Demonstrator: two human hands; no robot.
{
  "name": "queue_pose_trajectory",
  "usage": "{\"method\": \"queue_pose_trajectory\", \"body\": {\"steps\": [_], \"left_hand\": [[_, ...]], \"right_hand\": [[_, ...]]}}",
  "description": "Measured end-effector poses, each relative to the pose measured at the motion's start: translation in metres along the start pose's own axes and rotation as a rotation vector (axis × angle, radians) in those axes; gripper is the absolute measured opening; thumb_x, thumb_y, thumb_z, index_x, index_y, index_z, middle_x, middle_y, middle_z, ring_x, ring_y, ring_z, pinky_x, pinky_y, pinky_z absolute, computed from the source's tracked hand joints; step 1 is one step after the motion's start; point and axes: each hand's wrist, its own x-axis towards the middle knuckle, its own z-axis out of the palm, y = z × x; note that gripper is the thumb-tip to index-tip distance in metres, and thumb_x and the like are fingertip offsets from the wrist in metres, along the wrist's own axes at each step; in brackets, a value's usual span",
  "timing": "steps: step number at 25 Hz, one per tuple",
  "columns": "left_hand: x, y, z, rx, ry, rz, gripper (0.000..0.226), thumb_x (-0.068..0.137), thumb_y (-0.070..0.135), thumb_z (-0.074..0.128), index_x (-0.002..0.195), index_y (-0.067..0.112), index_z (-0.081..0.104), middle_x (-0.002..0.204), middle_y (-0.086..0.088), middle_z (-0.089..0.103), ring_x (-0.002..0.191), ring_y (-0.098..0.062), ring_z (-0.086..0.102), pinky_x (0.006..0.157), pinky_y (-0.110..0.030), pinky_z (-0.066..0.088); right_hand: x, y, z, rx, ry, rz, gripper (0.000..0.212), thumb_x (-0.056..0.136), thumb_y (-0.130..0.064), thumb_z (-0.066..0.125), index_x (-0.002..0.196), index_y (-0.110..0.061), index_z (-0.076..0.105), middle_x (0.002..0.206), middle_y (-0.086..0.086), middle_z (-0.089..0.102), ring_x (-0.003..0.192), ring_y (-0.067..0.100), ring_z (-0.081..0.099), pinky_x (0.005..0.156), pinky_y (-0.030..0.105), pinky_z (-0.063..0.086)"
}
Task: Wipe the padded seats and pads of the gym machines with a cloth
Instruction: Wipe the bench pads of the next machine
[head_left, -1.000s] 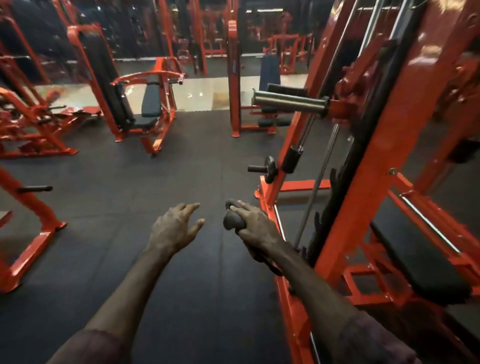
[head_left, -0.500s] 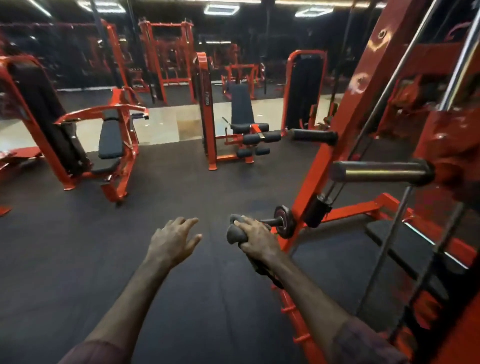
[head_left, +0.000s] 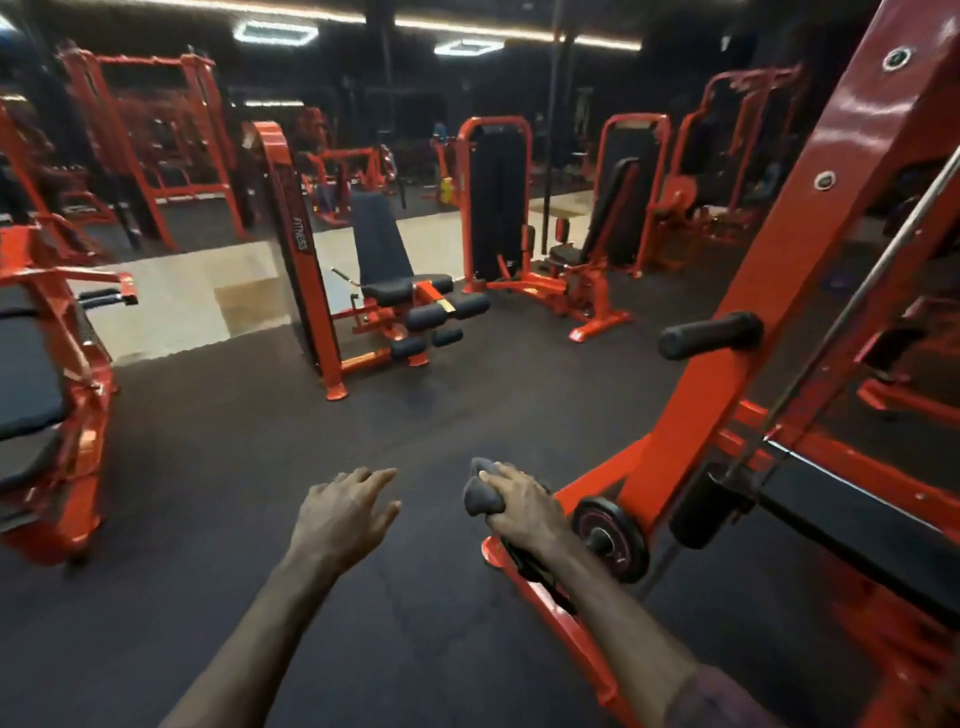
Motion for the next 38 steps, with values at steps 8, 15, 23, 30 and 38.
{"method": "queue_pose_trajectory", "body": {"steps": [8, 15, 23, 30, 38], "left_hand": [[0.284, -0.061, 0.061, -0.053, -0.027, 0.275, 0.052, 0.1, 0.055, 0.059, 0.146, 0.03, 0.059, 0.133, 0.001, 0.067, 0.121, -0.027, 0.065, 0.091, -0.046, 0.053], [0.546, -0.025, 0.153, -0.094, -0.122, 0.507, 0.053, 0.1, 0.056, 0.059, 0.146, 0.03, 0.057, 0.134, 0.0, 0.066, 0.124, -0.029, 0.063, 0.094, -0.049, 0.052], [0.787, 0.111, 0.2, -0.251, -0.143, 0.884, 0.051, 0.101, 0.053, 0.061, 0.144, 0.028, 0.06, 0.134, -0.001, 0.067, 0.124, -0.031, 0.064, 0.092, -0.053, 0.053], [0.939, 0.237, 0.277, -0.33, -0.198, 1.27, 0.071, 0.092, 0.072, 0.031, 0.141, 0.032, 0.063, 0.131, 0.003, 0.068, 0.122, -0.028, 0.066, 0.089, -0.054, 0.055], [1.034, 0.405, 0.282, -0.532, -0.246, 1.527, 0.067, 0.089, 0.069, 0.037, 0.13, 0.029, 0.071, 0.124, 0.001, 0.072, 0.114, -0.031, 0.07, 0.084, -0.051, 0.058]], "right_hand": [[0.204, 0.032, -0.002, 0.031, 0.155, 0.231, 0.069, 0.084, -0.017, 0.067, 0.151, -0.026, 0.055, 0.161, 0.0, 0.046, 0.146, 0.025, 0.045, 0.119, 0.038, 0.036], [0.387, 0.158, -0.015, 0.081, 0.239, 0.513, 0.066, 0.077, -0.024, 0.064, 0.143, -0.028, 0.06, 0.145, 0.0, 0.059, 0.131, 0.028, 0.059, 0.106, 0.042, 0.05], [0.47, 0.273, -0.091, -0.008, 0.43, 0.847, 0.058, 0.085, -0.013, 0.067, 0.143, -0.019, 0.062, 0.147, 0.005, 0.059, 0.136, 0.027, 0.055, 0.108, 0.039, 0.042], [0.53, 0.378, -0.12, 0.033, 0.656, 1.114, 0.058, 0.084, -0.01, 0.068, 0.141, -0.007, 0.063, 0.144, 0.015, 0.06, 0.133, 0.035, 0.057, 0.111, 0.039, 0.042], [0.54, 0.422, -0.186, -0.083, 0.931, 1.36, 0.064, 0.083, -0.002, 0.074, 0.145, -0.007, 0.059, 0.151, 0.017, 0.055, 0.142, 0.034, 0.05, 0.118, 0.043, 0.041]]}}
